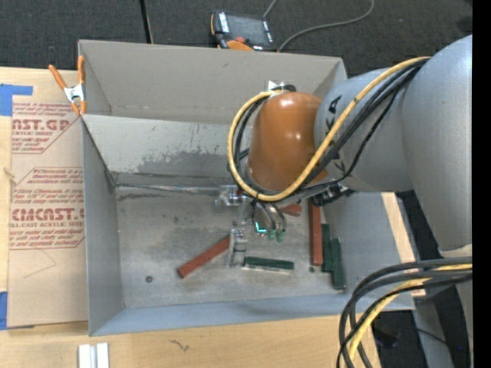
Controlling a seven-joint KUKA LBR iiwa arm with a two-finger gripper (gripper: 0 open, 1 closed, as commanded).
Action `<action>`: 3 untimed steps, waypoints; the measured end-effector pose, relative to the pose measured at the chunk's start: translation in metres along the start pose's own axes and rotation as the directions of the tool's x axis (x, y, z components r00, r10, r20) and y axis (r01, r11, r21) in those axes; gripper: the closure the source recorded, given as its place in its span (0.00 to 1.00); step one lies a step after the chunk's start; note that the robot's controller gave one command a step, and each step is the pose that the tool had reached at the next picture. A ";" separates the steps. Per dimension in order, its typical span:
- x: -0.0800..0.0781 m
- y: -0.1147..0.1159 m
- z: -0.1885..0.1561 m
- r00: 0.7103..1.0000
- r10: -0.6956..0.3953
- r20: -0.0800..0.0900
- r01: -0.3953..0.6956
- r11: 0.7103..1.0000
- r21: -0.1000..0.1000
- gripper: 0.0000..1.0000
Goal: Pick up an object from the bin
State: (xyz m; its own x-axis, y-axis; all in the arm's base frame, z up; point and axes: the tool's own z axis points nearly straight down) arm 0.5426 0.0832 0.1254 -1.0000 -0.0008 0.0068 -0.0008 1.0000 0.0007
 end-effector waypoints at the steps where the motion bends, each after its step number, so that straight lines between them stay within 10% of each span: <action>1: 0.036 0.022 0.057 0.749 -0.663 0.003 0.663 0.749 0.002 0.00; 2: 0.035 0.022 0.056 0.751 -0.660 0.006 0.660 0.751 0.003 1.00; 3: 0.022 0.033 -0.057 0.736 -0.677 0.013 0.677 0.736 0.009 1.00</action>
Offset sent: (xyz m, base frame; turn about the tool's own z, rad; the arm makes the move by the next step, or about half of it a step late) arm -0.0355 0.0209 -0.0554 -0.7223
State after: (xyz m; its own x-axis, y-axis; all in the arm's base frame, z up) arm 0.5213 0.1160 0.1823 -0.7352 -0.6778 -0.0084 -0.6778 0.7352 -0.0038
